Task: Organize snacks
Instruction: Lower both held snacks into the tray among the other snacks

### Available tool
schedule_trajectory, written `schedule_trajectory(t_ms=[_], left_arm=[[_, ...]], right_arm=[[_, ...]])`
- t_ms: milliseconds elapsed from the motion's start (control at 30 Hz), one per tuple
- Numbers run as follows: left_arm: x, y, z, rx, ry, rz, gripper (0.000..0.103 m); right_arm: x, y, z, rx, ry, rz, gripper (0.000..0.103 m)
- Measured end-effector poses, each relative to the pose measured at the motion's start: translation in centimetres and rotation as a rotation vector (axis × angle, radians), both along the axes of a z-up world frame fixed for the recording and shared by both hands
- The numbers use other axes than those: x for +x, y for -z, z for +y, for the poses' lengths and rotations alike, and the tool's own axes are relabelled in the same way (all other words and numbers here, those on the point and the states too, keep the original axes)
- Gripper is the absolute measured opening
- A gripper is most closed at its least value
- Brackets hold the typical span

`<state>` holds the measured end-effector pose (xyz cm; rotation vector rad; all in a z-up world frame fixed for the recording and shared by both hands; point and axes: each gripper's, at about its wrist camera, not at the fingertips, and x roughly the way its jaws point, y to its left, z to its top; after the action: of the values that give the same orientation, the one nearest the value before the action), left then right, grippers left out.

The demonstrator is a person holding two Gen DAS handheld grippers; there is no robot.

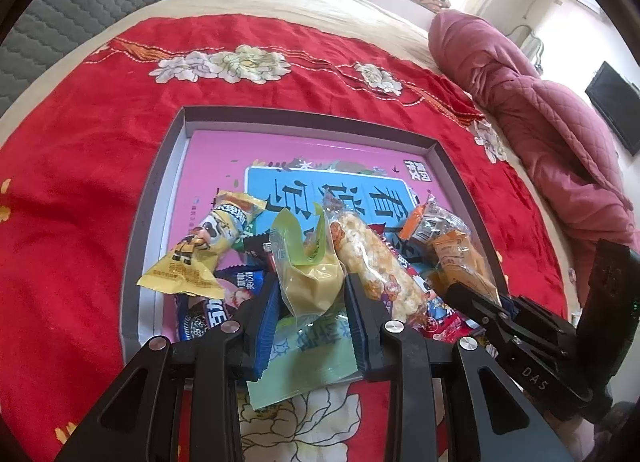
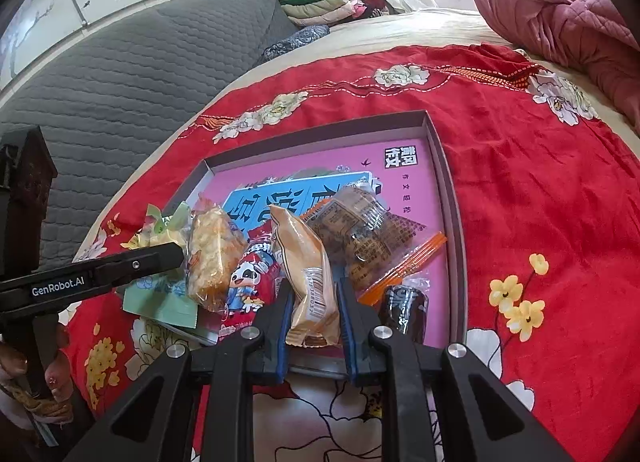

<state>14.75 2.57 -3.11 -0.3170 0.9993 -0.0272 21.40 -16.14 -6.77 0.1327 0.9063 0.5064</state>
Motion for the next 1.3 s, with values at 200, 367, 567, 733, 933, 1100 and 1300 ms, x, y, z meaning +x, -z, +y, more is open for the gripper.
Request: schedule_trajectory(t_ms=[200,367,567,733,933,1100,1300], left_arm=[[0.3,0.1,-0.3,-0.005,0.009,0.002,0.033],[0.4,0.2,-0.4,-0.011,0.014,0.003,0.033],[0.5,0.2,-0.6,-0.011,0.019,0.002,0.033],[0.5,0.1,-0.5,-0.017,0.02,0.002,0.033],[0.5,0.1,-0.5,-0.017,0.02,0.002,0.033],[0.5,0.1,-0.3,-0.035,0.016,0.004,0.033],[0.8,0.3,-0.4,-0.035,0.024,0.009,0.033]], right_arm=[[0.1,0.0,0.1,-0.003,0.007,0.001,0.021],[0.1,0.1,-0.1,-0.011,0.014,-0.002,0.021],[0.3,-0.1,-0.6,-0.032,0.042,-0.011,0.021],[0.3,-0.1,-0.4,-0.038,0.035,-0.013,0.021],[0.3,-0.1,-0.4,-0.034,0.033,-0.009,0.021],[0.0,-0.1,0.3,-0.04,-0.002,-0.012,0.021],[-0.1,0.0,0.4,-0.043,-0.005,-0.012,0.021]])
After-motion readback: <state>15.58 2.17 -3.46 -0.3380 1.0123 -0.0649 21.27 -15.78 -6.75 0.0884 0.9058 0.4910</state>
